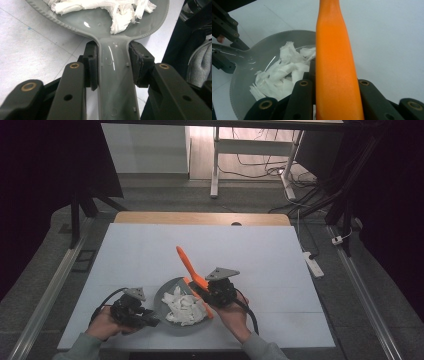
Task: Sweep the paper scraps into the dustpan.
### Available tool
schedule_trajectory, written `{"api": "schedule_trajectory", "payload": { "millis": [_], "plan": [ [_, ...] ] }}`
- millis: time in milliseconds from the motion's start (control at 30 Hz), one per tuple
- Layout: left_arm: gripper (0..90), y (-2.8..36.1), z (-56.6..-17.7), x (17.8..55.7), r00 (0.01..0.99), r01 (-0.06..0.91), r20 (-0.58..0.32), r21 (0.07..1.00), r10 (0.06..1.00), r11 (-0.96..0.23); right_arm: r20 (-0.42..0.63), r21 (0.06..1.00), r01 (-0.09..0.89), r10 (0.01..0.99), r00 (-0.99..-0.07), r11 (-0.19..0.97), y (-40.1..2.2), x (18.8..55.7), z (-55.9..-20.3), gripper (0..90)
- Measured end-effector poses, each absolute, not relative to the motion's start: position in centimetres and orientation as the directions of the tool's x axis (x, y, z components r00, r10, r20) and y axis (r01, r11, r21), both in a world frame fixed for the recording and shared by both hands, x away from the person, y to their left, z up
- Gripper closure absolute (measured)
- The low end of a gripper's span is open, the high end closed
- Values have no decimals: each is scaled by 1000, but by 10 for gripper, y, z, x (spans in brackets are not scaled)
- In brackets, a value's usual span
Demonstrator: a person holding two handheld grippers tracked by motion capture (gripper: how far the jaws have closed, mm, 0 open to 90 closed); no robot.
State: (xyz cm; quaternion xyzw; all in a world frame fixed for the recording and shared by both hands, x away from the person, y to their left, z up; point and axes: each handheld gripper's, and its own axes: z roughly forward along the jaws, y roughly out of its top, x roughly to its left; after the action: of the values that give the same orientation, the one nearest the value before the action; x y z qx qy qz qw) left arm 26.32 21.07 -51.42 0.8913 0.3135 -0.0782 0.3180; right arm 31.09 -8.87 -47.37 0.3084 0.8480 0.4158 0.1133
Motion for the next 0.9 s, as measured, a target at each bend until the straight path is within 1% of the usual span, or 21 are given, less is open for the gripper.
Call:
{"api": "schedule_trajectory", "payload": {
  "millis": [433,900],
  "plan": [
    [616,210,-514,261,795,600,-319,537,516,-593,74,787,441,644,-761,431,-105,319,-471,766],
    [616,214,-510,260,794,589,-295,590,531,-552,78,811,443,681,-728,381,-140,328,-463,766]
  ]
}}
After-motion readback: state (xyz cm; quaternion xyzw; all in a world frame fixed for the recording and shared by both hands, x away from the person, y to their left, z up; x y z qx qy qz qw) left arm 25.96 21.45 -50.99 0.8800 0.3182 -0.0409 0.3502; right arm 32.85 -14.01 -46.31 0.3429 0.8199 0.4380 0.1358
